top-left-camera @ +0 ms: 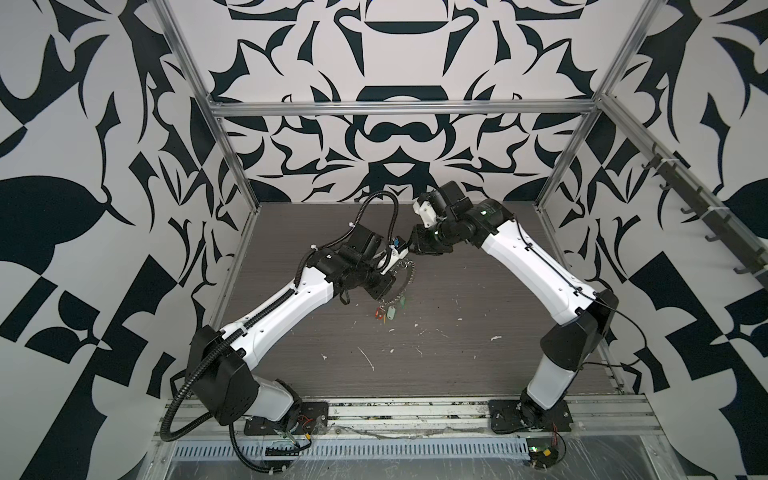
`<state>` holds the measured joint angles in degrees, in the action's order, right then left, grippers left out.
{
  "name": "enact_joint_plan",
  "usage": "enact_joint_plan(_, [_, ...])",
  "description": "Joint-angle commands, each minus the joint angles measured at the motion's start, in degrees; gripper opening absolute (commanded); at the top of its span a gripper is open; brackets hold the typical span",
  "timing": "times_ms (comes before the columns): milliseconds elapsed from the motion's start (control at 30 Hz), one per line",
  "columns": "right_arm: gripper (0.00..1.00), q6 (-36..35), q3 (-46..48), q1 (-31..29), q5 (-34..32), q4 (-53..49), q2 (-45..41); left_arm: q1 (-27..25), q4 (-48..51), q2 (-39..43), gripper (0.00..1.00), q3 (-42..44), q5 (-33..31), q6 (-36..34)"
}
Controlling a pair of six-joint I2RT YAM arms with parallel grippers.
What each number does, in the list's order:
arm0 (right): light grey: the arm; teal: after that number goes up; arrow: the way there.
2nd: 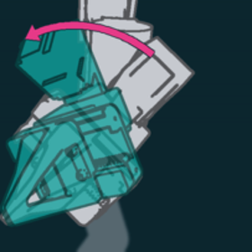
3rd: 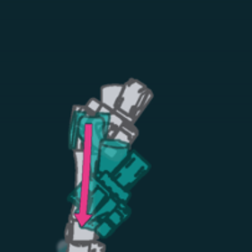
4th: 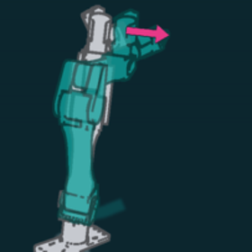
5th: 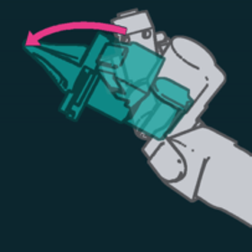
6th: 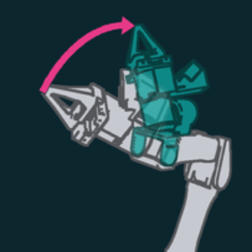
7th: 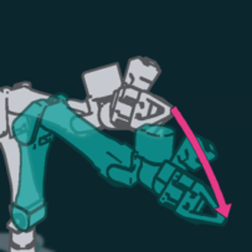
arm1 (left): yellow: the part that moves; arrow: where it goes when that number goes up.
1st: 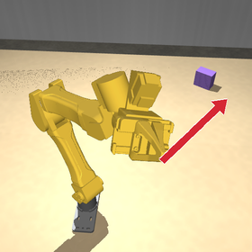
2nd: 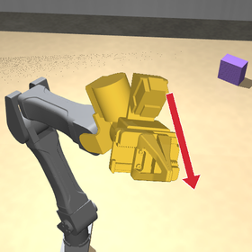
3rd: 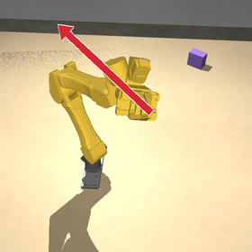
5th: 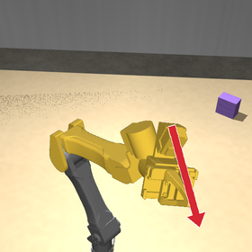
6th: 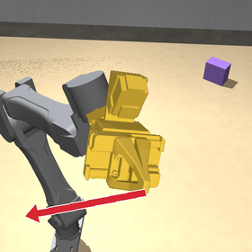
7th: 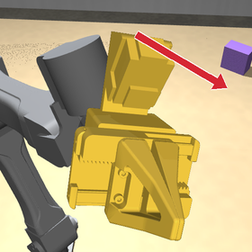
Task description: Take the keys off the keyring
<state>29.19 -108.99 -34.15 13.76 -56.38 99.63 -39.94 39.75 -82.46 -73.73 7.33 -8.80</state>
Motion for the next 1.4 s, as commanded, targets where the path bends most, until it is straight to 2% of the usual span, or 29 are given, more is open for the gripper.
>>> enact_joint_plan(0, [0.32,-0.74,1.92,3.01,-1.27,1.93,-4.20,-0.22,2.81,2.18,0.00,-3.37,-0.26,0.87])
enact_joint_plan(67, [0.32,-1.22,6.03,4.46,-0.90,3.46,-6.47,-0.01,3.66,2.35,0.00,-4.38,-0.30,1.58])
enact_joint_plan(200, [0.32,-0.94,21.45,6.35,2.09,12.54,-13.34,0.51,5.76,2.57,0.00,-6.44,0.06,1.98])
enact_joint_plan(400, [0.31,3.50,43.20,5.63,9.66,30.27,-20.32,2.02,9.66,2.06,0.00,-9.77,4.33,3.30])
enact_joint_plan(500, [0.33,3.97,49.26,2.93,9.57,36.48,-22.08,2.46,11.39,1.69,0.00,-11.33,6.40,3.61])
enact_joint_plan(700, [0.39,2.91,55.52,-4.62,1.61,43.86,-24.25,2.94,14.45,0.50,0.00,-14.35,11.58,3.73])
enact_joint_plan(800, [0.47,3.59,58.24,-6.97,-0.57,48.66,-25.34,3.03,15.33,-0.07,0.00,-15.28,13.23,3.96])
enact_joint_plan(933, [0.55,2.68,58.76,-9.02,-4.32,50.18,-25.96,3.12,16.83,-0.47,0.00,-16.27,15.03,3.88])
enact_joint_plan(1167, [0.58,0.83,59.02,-9.62,-9.47,48.98,-27.42,3.93,17.80,-0.43,0.00,-16.77,17.53,4.34])
enact_joint_plan(1367, [0.56,-0.32,58.12,-9.67,-7.54,47.78,-27.97,6.61,17.60,-0.82,0.00,-16.46,22.52,5.73])
